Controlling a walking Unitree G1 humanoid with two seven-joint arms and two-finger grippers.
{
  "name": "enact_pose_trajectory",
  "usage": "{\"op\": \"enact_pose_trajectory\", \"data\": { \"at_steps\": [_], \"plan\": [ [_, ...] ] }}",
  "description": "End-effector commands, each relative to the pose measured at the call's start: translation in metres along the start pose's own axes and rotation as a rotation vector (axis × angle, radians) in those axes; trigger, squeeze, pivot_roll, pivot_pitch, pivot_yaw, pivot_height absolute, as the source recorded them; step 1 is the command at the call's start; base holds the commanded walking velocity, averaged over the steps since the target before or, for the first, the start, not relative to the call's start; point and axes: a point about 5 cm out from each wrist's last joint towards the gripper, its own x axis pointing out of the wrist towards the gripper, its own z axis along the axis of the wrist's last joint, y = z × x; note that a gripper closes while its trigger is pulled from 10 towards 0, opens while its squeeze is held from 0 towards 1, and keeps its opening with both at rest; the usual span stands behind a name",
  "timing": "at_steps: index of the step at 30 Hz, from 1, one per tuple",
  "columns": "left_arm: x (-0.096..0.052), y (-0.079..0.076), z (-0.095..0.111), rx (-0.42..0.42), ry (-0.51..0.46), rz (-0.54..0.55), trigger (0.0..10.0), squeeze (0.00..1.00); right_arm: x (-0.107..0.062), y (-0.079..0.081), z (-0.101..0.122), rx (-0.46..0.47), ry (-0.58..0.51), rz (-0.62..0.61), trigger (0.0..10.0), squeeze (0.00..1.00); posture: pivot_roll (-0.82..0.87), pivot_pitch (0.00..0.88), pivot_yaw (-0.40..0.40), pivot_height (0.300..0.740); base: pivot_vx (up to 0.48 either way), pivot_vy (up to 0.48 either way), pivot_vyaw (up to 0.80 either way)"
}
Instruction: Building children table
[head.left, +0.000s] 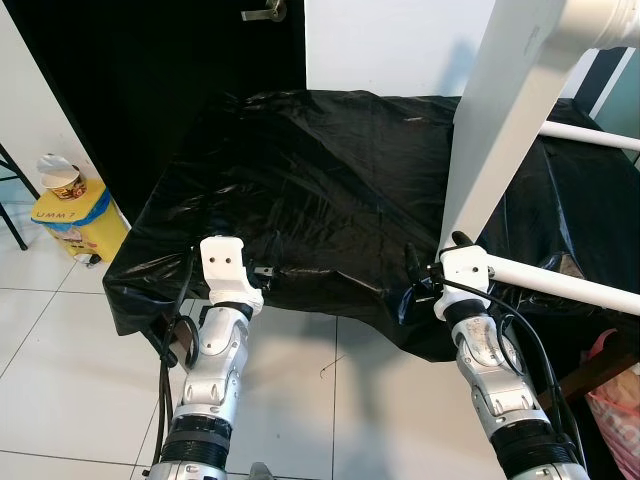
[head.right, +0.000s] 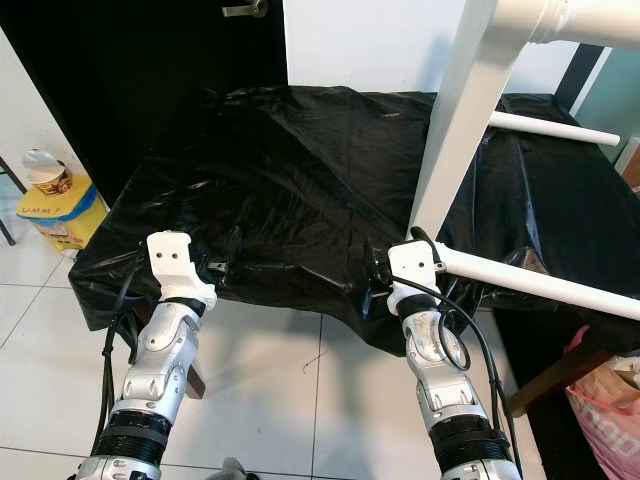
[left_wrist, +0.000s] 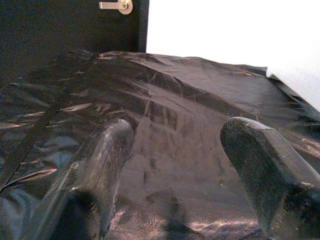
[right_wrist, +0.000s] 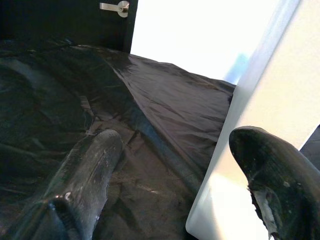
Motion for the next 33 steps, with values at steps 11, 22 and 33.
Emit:
{"op": "enact_pose_trajectory", "data": {
  "at_steps": [11, 22, 33],
  "plan": [
    [-0.001, 0.001, -0.003, 0.013, 0.003, -0.012, 10.0, 0.0, -0.003, 0.0, -0.006, -0.003, 0.013, -0.008, 10.0, 0.0, 0.02, 0.0, 0.0, 0.74, 0.0, 0.0, 0.0],
    [-0.019, 0.006, -0.035, 0.023, 0.132, 0.02, 10.0, 0.0, -0.017, 0.011, -0.038, -0.001, 0.194, 0.017, 10.0, 0.0, 0.02, 0.026, -0.026, 0.74, 0.0, 0.0, 0.0],
    [-0.017, 0.002, -0.033, 0.024, 0.128, 0.017, 10.0, 0.0, -0.017, 0.01, -0.037, -0.007, 0.183, 0.03, 10.0, 0.0, 0.02, 0.031, -0.027, 0.74, 0.0, 0.0, 0.0]
  ]
}}
